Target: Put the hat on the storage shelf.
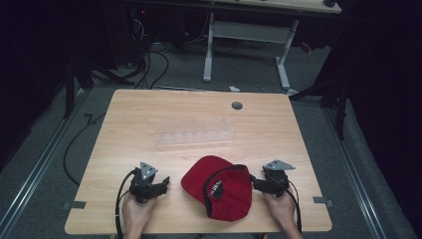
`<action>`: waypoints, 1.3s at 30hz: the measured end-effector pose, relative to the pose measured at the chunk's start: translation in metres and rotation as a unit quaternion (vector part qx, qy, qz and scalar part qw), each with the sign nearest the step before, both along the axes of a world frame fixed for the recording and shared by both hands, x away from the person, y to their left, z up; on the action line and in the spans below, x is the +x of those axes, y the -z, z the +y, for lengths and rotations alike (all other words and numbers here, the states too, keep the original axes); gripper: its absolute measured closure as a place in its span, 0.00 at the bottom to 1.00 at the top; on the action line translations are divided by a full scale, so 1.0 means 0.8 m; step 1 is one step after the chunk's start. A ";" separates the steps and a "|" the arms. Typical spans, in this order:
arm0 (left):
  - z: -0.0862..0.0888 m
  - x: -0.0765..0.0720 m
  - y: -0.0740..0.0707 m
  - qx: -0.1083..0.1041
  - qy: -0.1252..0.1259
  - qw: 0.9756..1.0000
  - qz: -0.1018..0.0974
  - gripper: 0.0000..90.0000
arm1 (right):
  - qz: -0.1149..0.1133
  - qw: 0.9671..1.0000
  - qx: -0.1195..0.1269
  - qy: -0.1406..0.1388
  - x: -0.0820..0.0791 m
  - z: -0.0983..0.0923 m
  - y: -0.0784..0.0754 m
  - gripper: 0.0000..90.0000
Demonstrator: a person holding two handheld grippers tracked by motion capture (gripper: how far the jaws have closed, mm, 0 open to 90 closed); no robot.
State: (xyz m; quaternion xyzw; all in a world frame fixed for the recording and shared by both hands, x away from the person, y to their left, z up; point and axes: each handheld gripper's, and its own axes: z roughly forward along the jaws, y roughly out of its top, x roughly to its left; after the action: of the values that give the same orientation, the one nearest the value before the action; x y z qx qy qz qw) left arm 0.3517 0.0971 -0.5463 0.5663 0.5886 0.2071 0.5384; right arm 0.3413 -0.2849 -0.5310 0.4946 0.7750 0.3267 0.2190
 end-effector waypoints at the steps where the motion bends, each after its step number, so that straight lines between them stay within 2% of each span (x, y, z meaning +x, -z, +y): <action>1: 0.000 0.000 0.000 0.000 0.000 1.000 0.000 0.35 | 0.000 1.000 0.000 0.000 0.000 0.000 0.000 0.37; 11: 0.000 0.000 0.000 0.000 0.004 1.000 0.002 0.33 | -0.001 1.000 0.002 -0.002 0.001 -0.001 0.000 0.37; 14: -0.001 0.000 0.000 0.002 0.004 1.000 0.002 0.33 | 0.005 1.000 0.006 -0.001 0.000 -0.005 -0.002 0.44; 17: -0.001 0.000 0.000 0.001 0.005 1.000 0.002 0.32 | 0.015 1.000 0.025 0.007 -0.002 -0.013 -0.006 0.47; 19: -0.001 -0.001 0.000 0.003 0.006 1.000 0.003 0.32 | 0.011 0.999 0.030 0.007 -0.003 -0.017 -0.007 0.47; 21: -0.001 0.000 0.000 0.002 0.006 1.000 0.003 0.32 | -0.002 0.999 0.053 0.006 -0.011 -0.023 -0.015 0.46; 24: -0.001 0.000 0.000 0.002 0.006 1.000 0.003 0.32 | -0.011 0.998 0.061 0.002 -0.016 -0.025 -0.021 0.45; 26: -0.001 0.000 0.000 0.002 0.006 1.000 0.003 0.32 | -0.023 0.997 0.076 -0.014 -0.024 -0.027 -0.031 0.42; 30: -0.001 0.000 0.000 0.001 0.005 1.000 0.003 0.32 | -0.028 0.996 0.086 -0.029 -0.028 -0.024 -0.039 0.39; 31: -0.001 0.000 0.000 0.001 0.005 1.000 0.003 0.32 | -0.028 0.994 0.096 -0.044 -0.028 -0.020 -0.043 0.38; 34: -0.001 0.000 0.000 0.001 0.005 1.000 0.003 0.32 | -0.030 0.993 0.098 -0.065 -0.025 -0.010 -0.046 0.37; 36: -0.001 0.000 0.000 0.002 0.006 1.000 0.003 0.32 | -0.029 0.992 0.099 -0.069 -0.024 -0.007 -0.046 0.37; 39: -0.001 0.000 0.000 0.002 0.006 1.000 0.003 0.32 | -0.025 0.990 0.102 -0.090 -0.017 0.009 -0.046 0.36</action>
State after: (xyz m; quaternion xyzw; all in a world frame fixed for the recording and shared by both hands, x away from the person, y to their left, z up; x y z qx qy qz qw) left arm 0.3514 0.0964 -0.5464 0.5714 0.5865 0.2034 0.5369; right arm 0.3279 -0.2773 -0.4942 0.4344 0.7733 0.4345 0.1567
